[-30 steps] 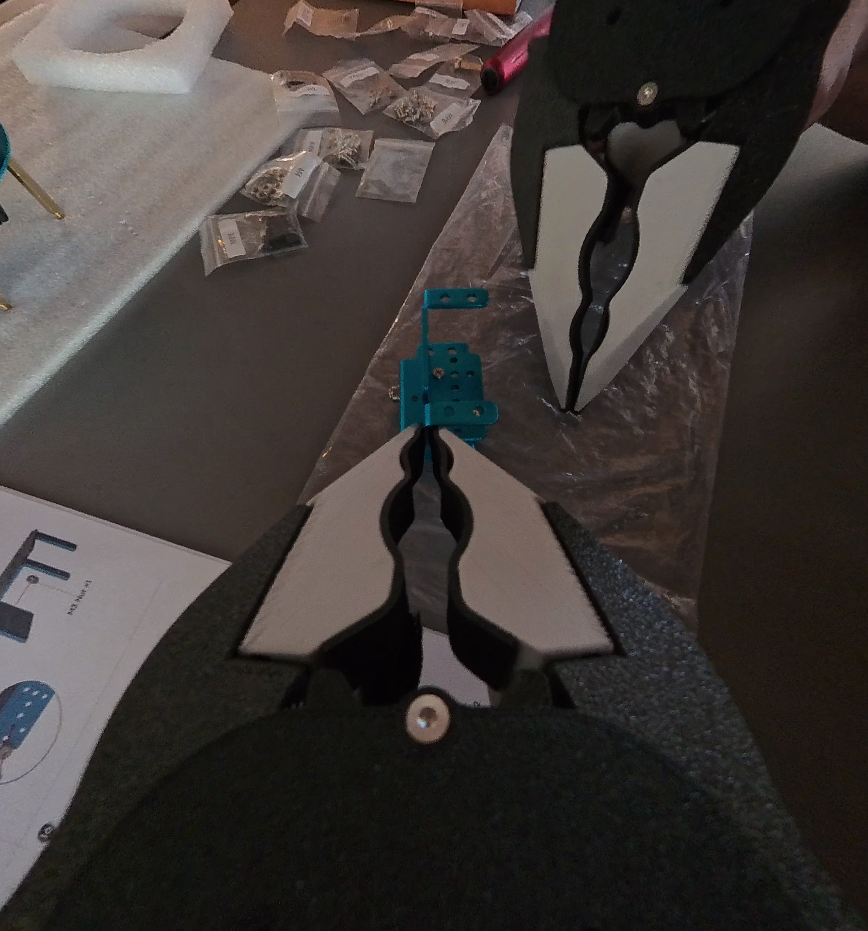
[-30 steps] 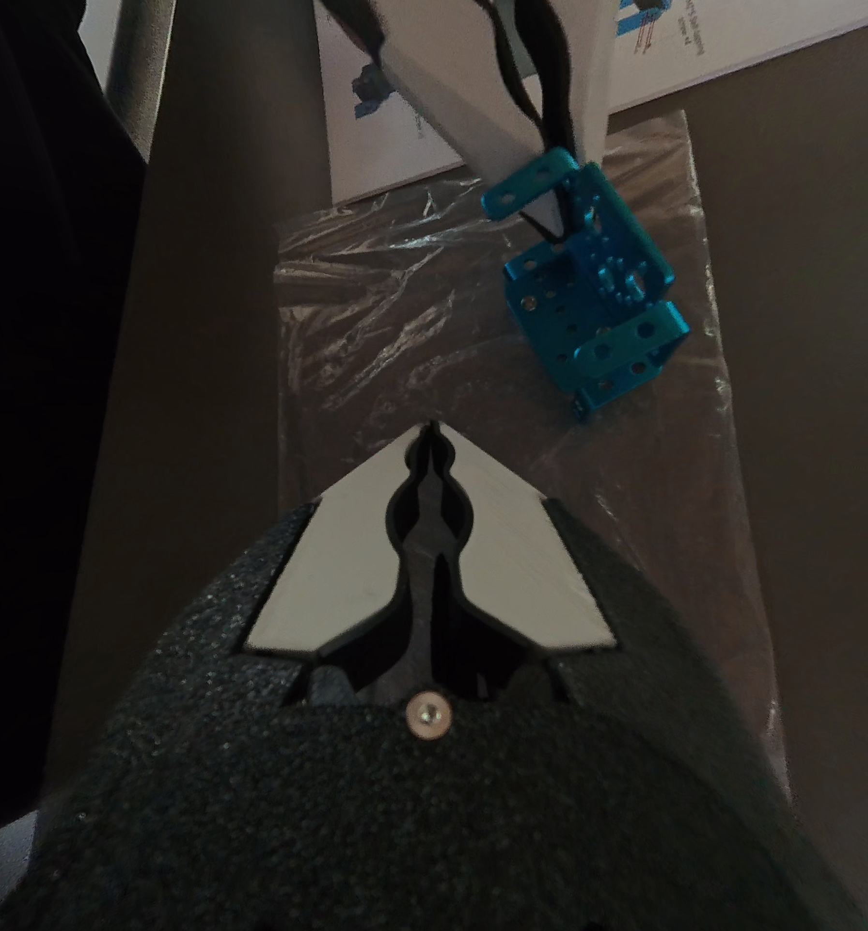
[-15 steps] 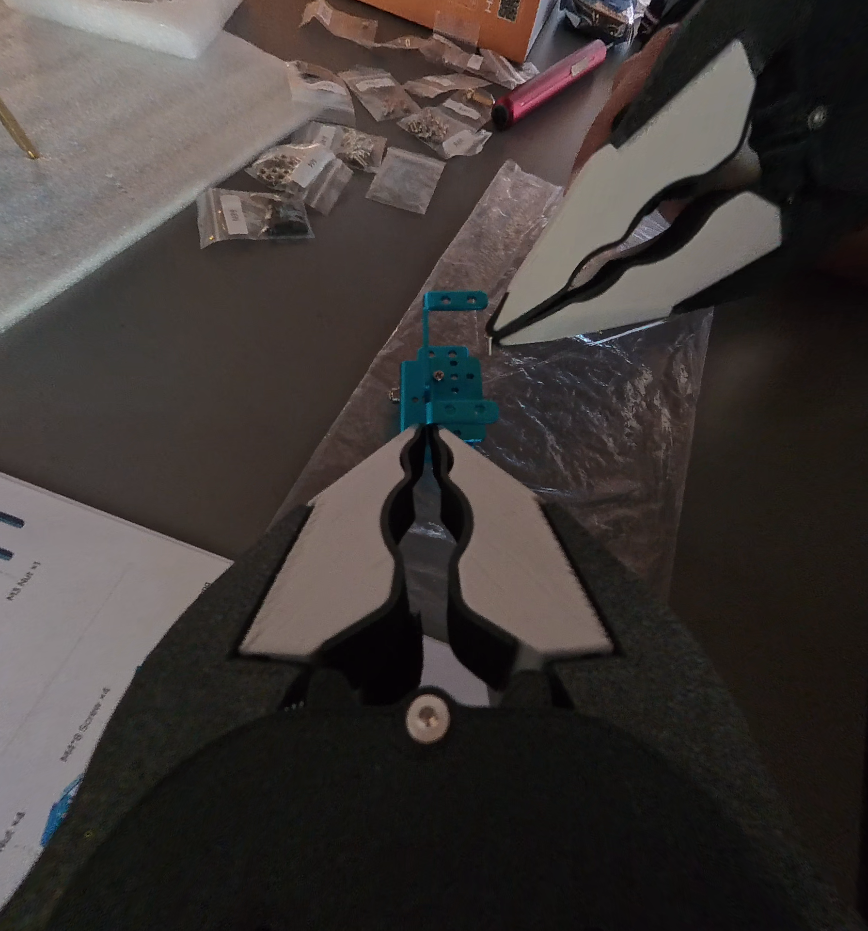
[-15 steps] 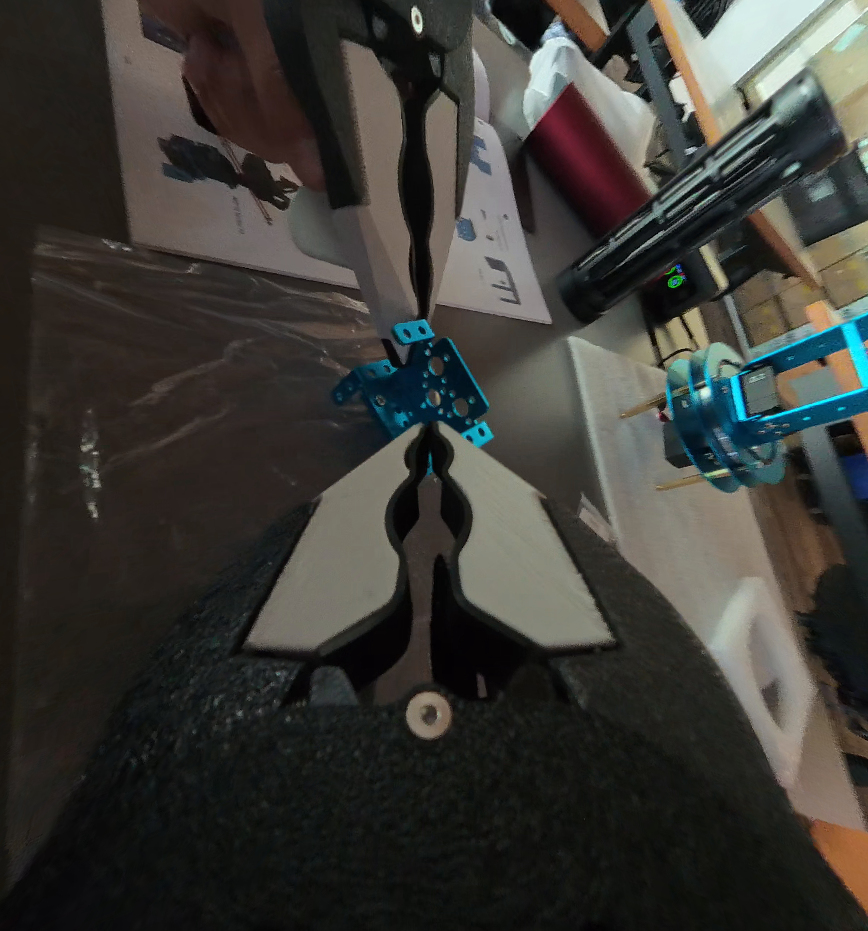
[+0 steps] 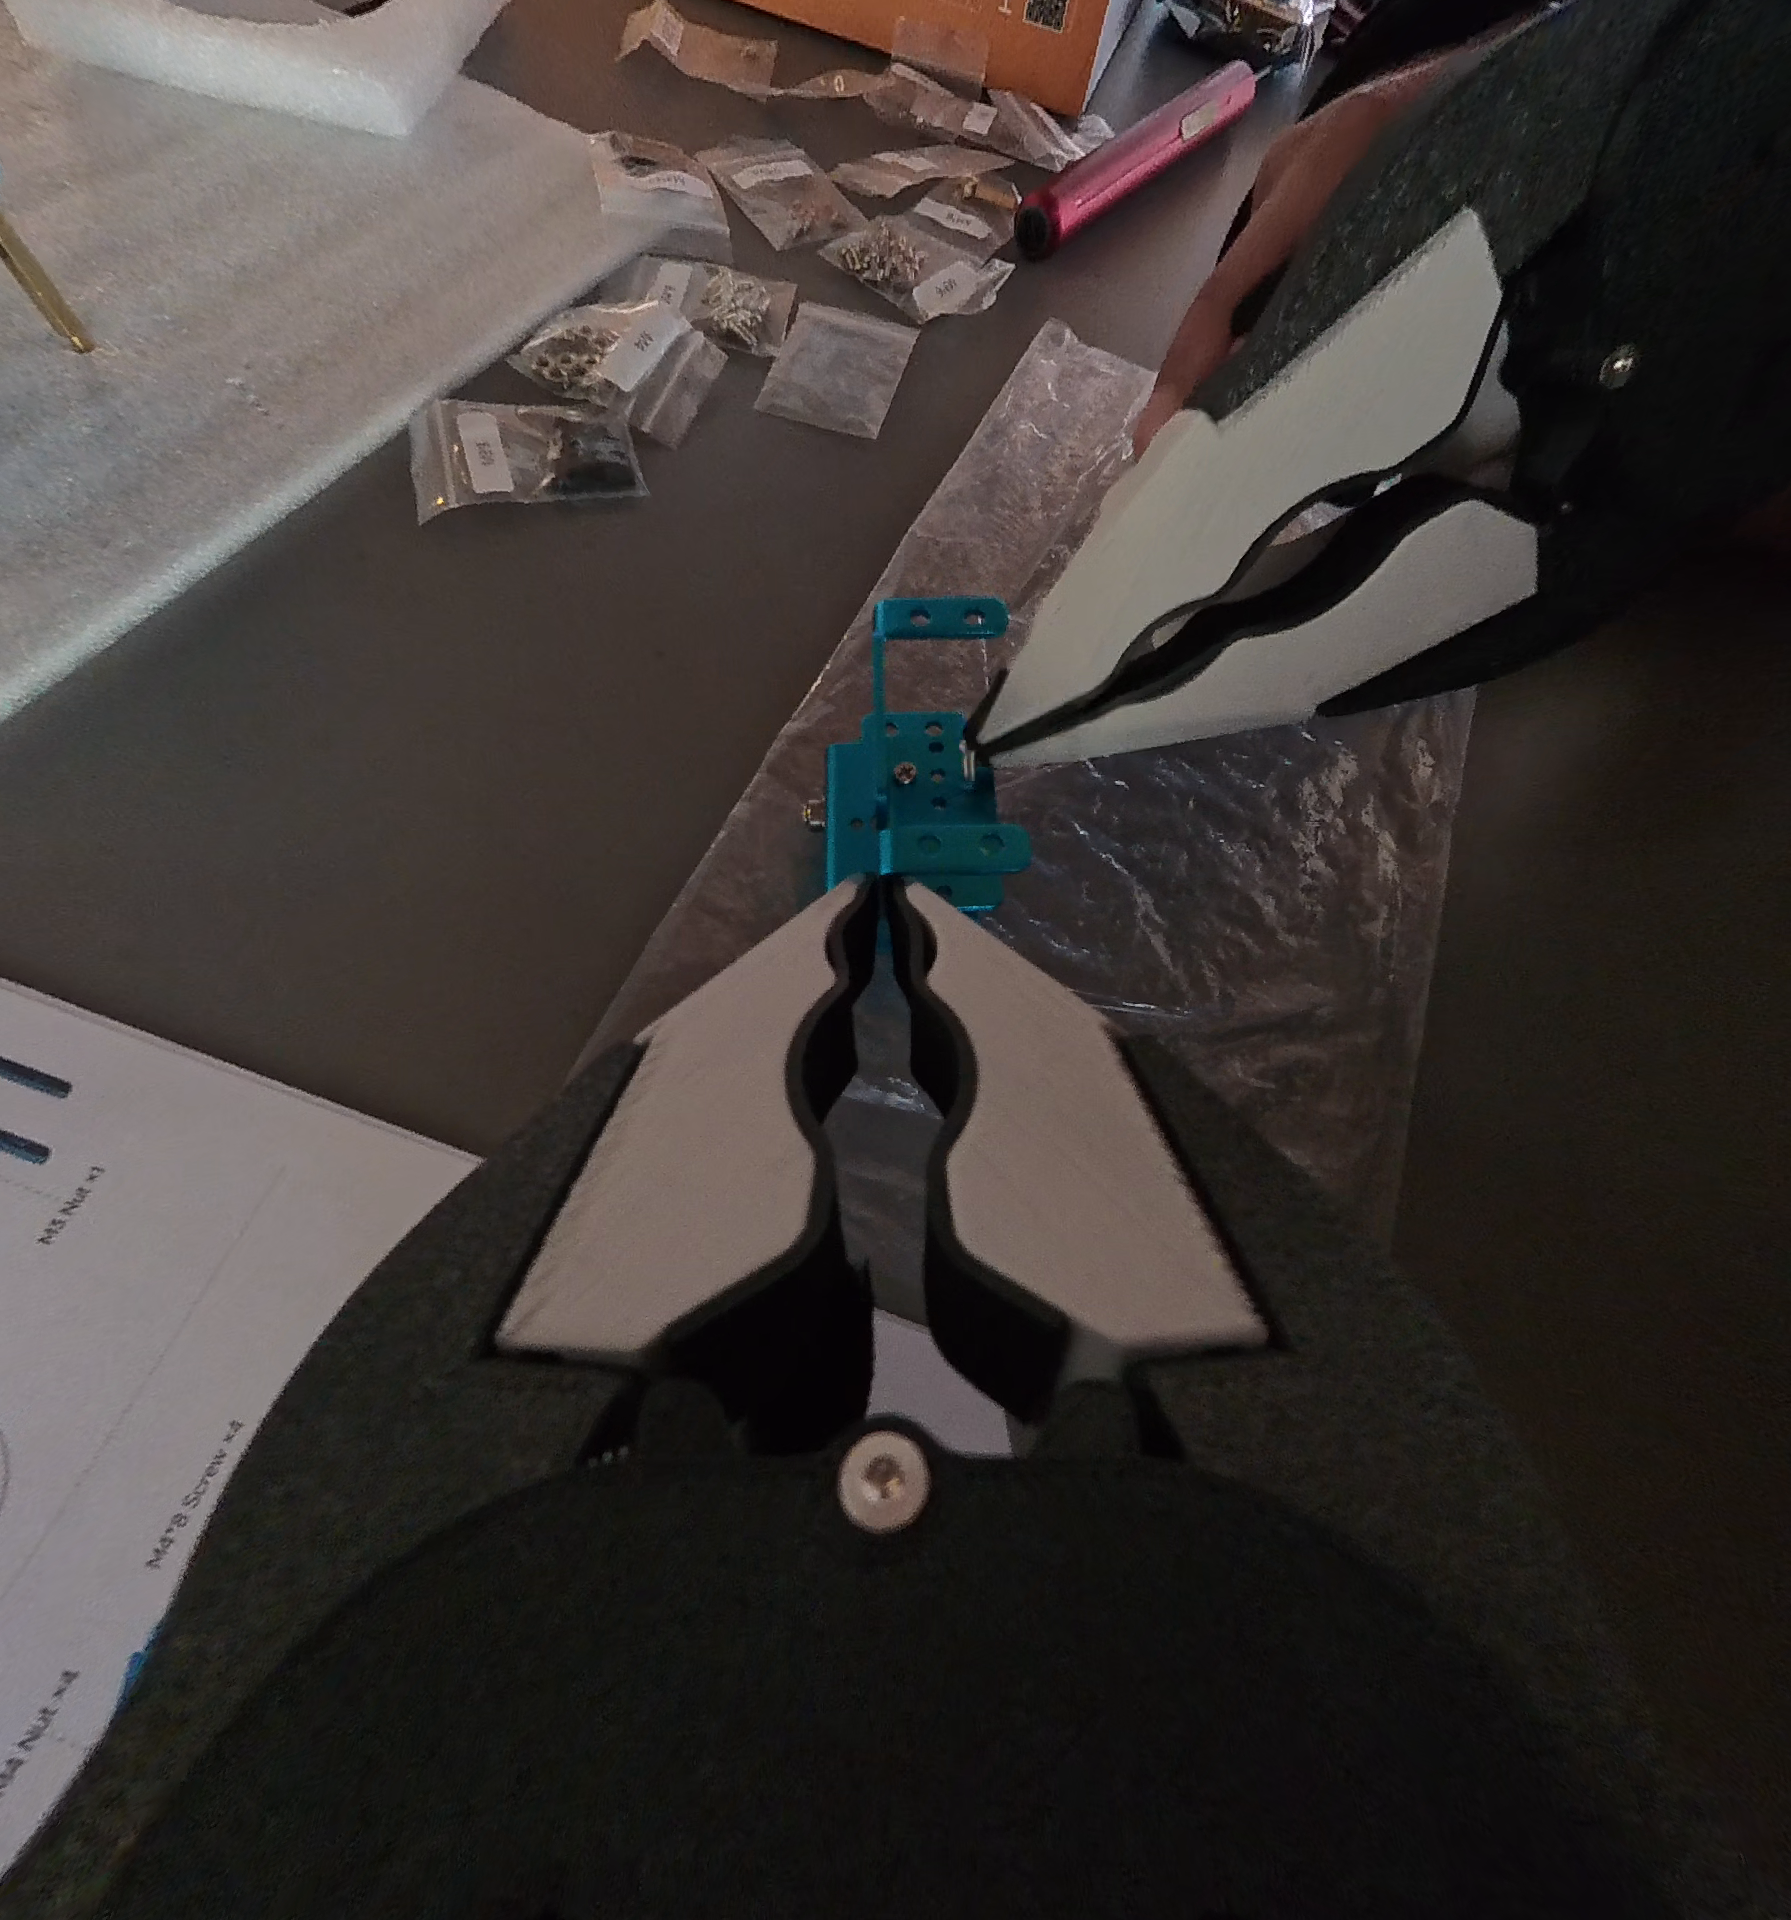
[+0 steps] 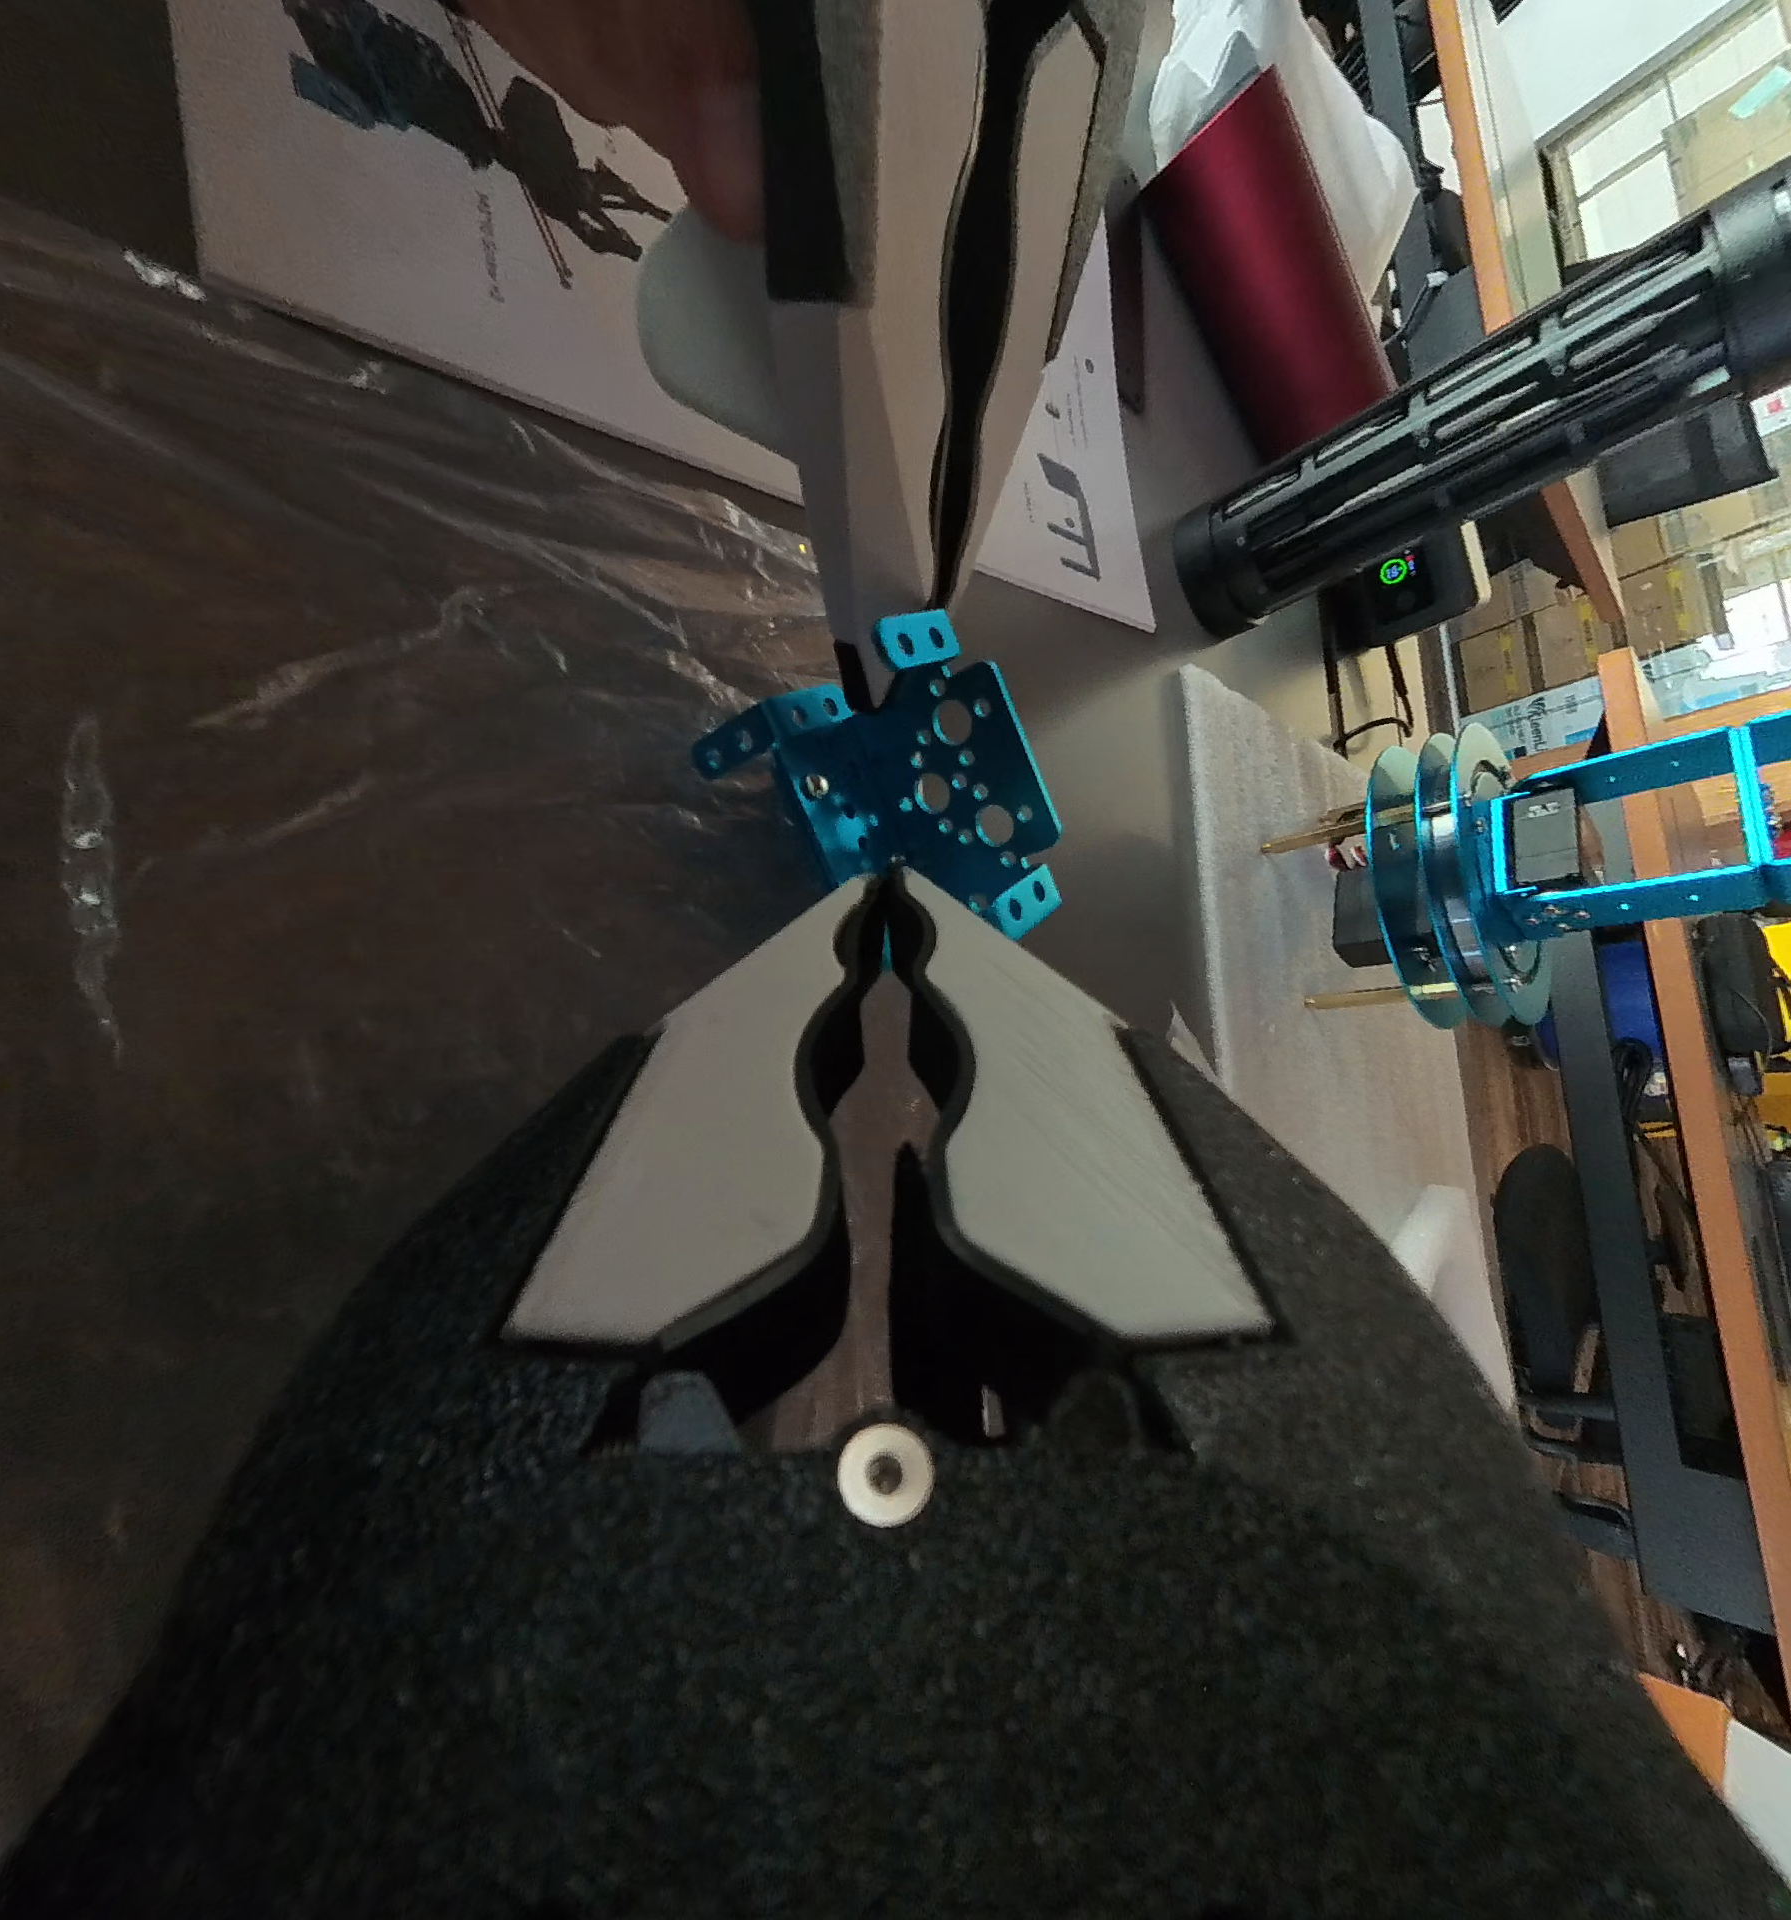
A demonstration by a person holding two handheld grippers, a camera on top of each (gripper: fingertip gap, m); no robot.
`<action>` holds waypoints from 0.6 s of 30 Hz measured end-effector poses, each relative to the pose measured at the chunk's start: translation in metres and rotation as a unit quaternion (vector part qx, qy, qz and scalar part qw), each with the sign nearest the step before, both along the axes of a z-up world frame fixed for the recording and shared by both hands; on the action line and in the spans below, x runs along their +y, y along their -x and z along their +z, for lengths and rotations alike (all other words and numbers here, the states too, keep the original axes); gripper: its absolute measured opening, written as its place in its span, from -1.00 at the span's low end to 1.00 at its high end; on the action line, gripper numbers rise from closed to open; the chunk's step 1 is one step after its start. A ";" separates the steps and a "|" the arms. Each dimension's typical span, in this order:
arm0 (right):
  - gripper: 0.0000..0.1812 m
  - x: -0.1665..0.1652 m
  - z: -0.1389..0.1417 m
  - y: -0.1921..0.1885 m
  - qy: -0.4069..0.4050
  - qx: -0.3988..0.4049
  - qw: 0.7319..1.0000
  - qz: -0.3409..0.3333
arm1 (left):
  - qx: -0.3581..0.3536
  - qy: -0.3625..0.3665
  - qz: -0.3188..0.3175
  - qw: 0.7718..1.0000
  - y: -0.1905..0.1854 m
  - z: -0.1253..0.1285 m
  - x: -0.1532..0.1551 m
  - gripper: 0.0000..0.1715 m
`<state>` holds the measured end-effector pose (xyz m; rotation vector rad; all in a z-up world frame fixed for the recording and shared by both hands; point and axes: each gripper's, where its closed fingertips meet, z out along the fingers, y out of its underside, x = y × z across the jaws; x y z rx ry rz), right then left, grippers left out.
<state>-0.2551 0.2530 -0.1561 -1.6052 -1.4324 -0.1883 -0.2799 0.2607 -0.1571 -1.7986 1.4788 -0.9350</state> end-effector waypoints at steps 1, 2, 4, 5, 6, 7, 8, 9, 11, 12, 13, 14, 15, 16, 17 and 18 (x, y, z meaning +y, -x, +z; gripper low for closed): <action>-1.00 0.000 -0.001 0.000 0.005 0.001 1.000 0.000 | 0.000 -0.001 0.000 1.000 0.000 0.000 0.000 -0.99; -1.00 0.000 -0.001 0.000 0.006 0.000 1.000 -0.002 | 0.000 -0.001 0.000 1.000 0.000 0.000 0.000 -0.99; -1.00 -0.001 -0.002 0.000 0.008 -0.006 1.000 0.000 | 0.001 -0.003 -0.001 1.000 0.000 0.000 0.000 -0.99; -1.00 -0.001 -0.002 0.000 0.007 -0.008 1.000 0.001 | 0.001 -0.004 -0.002 1.000 0.000 0.000 -0.001 -0.99; -1.00 -0.002 -0.003 0.001 0.008 -0.010 1.000 0.003 | 0.002 -0.007 -0.002 1.000 0.000 0.000 -0.001 -0.99; -1.00 -0.002 -0.002 0.001 0.007 -0.012 1.000 0.004 | 0.002 -0.010 -0.003 1.000 0.000 0.000 -0.001 -0.98; -1.00 -0.003 -0.003 0.001 0.010 -0.014 1.000 0.004 | 0.003 -0.012 -0.004 1.000 -0.001 -0.001 -0.001 -0.98; -1.00 -0.003 -0.005 0.001 0.016 -0.016 1.000 0.005 | 0.003 -0.016 -0.004 1.000 -0.001 -0.001 -0.001 -0.98; -1.00 -0.004 -0.007 0.002 0.036 -0.007 0.999 0.002 | 0.005 -0.027 -0.007 1.000 -0.001 -0.002 -0.002 -0.98; -1.00 -0.005 -0.007 0.001 0.050 0.003 0.999 -0.006 | 0.007 -0.033 -0.009 0.999 -0.001 -0.002 -0.002 -0.98; -1.00 -0.006 -0.007 0.001 0.069 0.016 0.997 -0.012 | 0.008 -0.038 -0.010 0.999 -0.001 -0.002 -0.003 -0.98; -1.00 -0.007 -0.007 0.001 0.086 0.029 0.996 -0.015 | 0.009 -0.042 -0.011 0.999 -0.001 -0.002 -0.003 -0.98; -1.00 -0.008 -0.006 0.001 0.098 0.041 0.994 -0.014 | 0.009 -0.045 -0.010 0.999 -0.001 -0.002 -0.003 -0.98; -0.96 -0.011 -0.006 0.003 0.109 0.053 0.993 -0.010 | 0.010 -0.047 -0.010 0.999 -0.001 -0.002 -0.003 -0.98; -0.91 -0.012 -0.005 0.004 0.117 0.063 0.991 -0.008 | 0.010 -0.047 -0.010 0.999 -0.001 -0.002 -0.003 -0.98; -0.87 -0.013 -0.005 0.003 0.123 0.066 0.990 -0.008 | 0.010 -0.046 -0.010 0.999 -0.001 -0.002 -0.003 -0.99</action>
